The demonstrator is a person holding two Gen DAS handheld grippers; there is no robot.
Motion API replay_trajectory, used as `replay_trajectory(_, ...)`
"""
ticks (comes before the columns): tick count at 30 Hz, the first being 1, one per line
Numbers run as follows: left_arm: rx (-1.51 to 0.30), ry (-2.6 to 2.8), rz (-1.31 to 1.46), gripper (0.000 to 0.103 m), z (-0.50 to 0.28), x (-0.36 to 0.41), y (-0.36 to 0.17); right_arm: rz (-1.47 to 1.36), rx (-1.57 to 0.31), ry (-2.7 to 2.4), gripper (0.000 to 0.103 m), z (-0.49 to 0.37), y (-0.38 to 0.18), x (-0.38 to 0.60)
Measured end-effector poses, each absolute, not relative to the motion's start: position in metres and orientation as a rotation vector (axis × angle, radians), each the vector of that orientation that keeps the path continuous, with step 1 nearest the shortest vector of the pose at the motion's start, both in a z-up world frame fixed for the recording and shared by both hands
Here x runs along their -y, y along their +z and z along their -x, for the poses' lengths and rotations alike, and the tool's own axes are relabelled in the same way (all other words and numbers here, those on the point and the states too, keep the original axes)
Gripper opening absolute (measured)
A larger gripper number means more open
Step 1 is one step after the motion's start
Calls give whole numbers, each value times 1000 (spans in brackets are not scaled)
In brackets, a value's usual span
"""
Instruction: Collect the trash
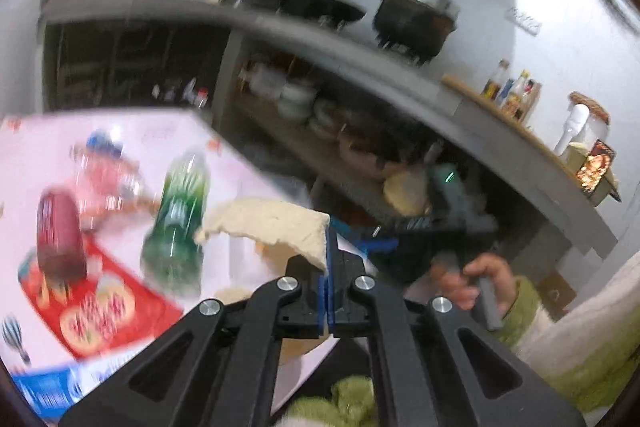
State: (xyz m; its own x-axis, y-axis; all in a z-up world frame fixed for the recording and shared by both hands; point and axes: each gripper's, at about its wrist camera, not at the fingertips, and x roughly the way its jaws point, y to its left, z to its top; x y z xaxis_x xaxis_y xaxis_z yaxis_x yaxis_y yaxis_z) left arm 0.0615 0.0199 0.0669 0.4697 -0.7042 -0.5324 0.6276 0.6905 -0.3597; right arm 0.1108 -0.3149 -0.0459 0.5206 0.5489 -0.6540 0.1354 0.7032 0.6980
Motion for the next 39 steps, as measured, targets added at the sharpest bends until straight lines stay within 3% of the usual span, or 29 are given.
replay_trajectory(7, -933, -766, 157, 0, -75, -22, -2, -600, -984, 400, 34, -102, -22, 281)
replay_trajectory(13, -1068, -789, 4, 1, -76, 3, -46, -421, -1075, 558, 19, -99, -30, 222)
replay_trajectory(19, -1097, -737, -150, 1, -75, 17, -65, -433, -1221, 549, 17, -103, -68, 201)
replay_trajectory(28, -1081, -738, -156, 1, -83, 24, -71, -419, -1236, 618, 13, -111, -74, 174)
replay_trajectory(33, -1065, -754, -156, 2, -86, 26, -70, -429, -1266, 612, 5, -122, -90, 166)
replay_trajectory(39, -999, -723, -159, 23, -77, 9, -55, -403, -1268, 614, 4, -122, -90, 159)
